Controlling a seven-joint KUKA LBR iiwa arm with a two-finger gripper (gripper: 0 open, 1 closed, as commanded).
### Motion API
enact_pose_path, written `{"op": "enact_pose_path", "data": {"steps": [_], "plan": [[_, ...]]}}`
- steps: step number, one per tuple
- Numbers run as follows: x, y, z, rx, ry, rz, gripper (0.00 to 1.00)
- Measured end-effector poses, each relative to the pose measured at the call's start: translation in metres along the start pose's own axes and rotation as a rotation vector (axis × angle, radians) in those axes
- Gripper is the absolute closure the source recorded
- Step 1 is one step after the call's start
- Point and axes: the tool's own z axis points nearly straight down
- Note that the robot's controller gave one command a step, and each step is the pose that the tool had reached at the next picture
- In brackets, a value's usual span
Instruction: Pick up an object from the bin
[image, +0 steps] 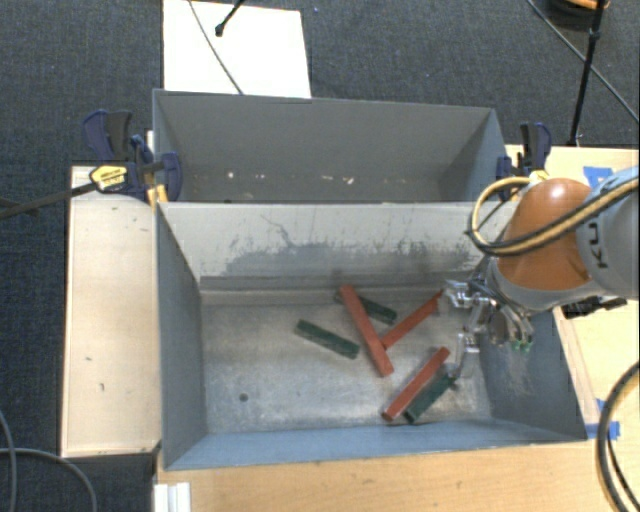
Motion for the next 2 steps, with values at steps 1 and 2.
{"op": "enact_pose_path", "data": {"steps": [1,2], "plan": [[-0.022,0.064,-0.005,-0.001,-0.008,0.106,0.0],[-0.014,0.159,-0.004,-0.001,-0.004,-0.285,0.0]]}}
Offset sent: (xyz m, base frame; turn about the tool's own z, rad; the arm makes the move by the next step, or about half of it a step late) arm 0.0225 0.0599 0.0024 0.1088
